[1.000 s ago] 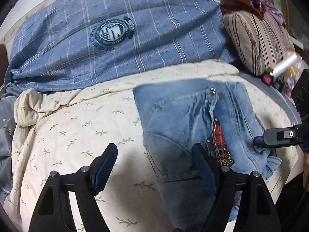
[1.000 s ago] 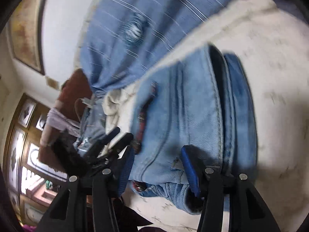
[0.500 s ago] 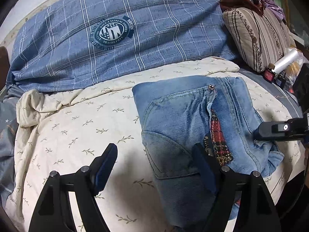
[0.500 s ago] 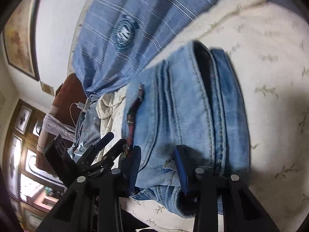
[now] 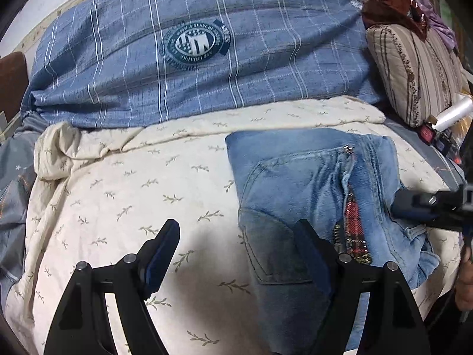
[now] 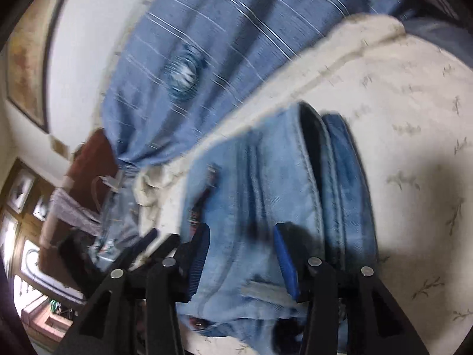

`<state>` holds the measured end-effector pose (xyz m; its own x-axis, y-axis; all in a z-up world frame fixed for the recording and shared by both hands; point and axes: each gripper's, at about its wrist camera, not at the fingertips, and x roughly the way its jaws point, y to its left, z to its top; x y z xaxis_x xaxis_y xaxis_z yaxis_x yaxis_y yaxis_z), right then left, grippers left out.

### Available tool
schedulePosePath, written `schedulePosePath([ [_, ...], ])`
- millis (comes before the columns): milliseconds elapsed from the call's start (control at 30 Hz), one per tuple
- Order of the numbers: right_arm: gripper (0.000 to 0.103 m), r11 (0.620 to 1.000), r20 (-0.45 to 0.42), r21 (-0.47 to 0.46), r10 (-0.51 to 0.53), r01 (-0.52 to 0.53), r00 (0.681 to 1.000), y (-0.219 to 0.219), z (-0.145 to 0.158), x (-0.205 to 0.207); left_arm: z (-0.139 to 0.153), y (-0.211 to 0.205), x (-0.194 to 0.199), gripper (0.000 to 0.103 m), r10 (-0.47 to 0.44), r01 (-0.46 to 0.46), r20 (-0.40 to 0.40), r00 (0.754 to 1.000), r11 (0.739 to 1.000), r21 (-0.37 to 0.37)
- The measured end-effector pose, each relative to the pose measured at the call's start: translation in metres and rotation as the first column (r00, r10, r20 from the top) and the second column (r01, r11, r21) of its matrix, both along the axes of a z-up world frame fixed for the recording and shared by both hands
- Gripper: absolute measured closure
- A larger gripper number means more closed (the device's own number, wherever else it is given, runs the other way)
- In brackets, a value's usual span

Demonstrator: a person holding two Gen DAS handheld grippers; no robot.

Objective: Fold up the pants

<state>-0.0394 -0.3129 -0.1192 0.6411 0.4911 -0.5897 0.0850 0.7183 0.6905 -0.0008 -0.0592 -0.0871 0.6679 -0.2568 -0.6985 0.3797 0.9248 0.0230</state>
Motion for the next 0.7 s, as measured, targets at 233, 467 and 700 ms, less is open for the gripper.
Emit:
schedulePosePath([
  [233,0.054,1.0,0.001,-0.003,0.007,-0.007,1.0,-0.001,-0.005,0.002,-0.011,-0.003,0.004,0.015,0.02,-0.019,-0.019,1.0,0.999,0.035],
  [467,0.052,1.0,0.01,0.012,0.02,-0.02,1.0,-0.002,-0.003,-0.001,-0.009,-0.002,0.004,0.015,0.042,-0.042,-0.017,0.999,0.999,0.022],
  [700,0.05,1.0,0.154,0.004,0.014,-0.015,0.988,-0.016,0.025,-0.021,0.009,0.014,0.001,0.015,0.079,-0.075,0.035,0.996,0.993,-0.091],
])
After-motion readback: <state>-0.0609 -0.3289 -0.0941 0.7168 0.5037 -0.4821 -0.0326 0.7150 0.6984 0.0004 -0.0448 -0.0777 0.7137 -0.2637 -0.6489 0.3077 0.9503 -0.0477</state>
